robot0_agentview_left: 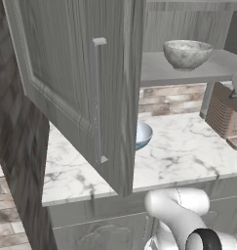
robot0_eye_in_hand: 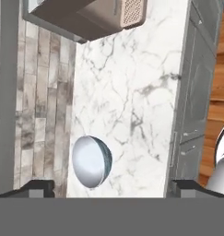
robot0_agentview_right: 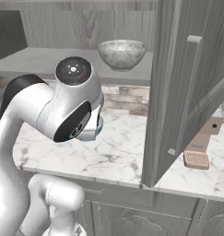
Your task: Open the cabinet. Pick the bowls from the counter and place them in the cabinet. Then close the cabinet.
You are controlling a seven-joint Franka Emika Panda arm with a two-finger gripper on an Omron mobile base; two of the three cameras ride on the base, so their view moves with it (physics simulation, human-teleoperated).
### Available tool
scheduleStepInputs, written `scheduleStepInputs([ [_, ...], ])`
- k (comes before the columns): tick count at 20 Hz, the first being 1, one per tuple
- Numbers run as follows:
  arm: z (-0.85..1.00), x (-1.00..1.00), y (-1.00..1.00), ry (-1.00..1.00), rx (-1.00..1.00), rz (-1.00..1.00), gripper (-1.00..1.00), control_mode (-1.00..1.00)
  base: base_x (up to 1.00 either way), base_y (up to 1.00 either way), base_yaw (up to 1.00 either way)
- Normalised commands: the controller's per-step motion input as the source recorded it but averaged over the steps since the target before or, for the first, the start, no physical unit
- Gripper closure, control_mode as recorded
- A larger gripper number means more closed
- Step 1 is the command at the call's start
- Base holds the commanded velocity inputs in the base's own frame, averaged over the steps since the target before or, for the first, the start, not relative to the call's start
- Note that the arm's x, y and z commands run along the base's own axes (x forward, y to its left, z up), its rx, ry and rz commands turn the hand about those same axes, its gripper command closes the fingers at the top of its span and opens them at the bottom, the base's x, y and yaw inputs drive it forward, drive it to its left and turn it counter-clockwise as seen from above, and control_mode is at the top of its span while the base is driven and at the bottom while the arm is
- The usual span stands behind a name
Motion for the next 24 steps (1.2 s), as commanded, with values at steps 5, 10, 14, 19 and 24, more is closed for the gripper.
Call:
scheduleStepInputs([
  [5, -0.31, -0.42, 0.1, 0.02, -0.08, 0.17, -1.0, -1.0, 0.0, 0.0, 0.0],
  [10, -0.31, -0.29, 0.25, 0.04, -0.06, 0.2, -1.0, -1.0, 0.0, 0.0, 0.0],
  [14, -0.33, -0.08, 0.29, 0.0, 0.0, 0.16, -1.0, -1.0, 0.0, 0.0, 0.0],
  [19, -0.21, 0.11, 0.26, 0.0, 0.0, 0.11, -1.0, -1.0, 0.0, 0.0, 0.0],
  [24, -0.24, 0.35, 0.17, 0.0, 0.0, 0.1, -1.0, -1.0, 0.0, 0.0, 0.0],
])
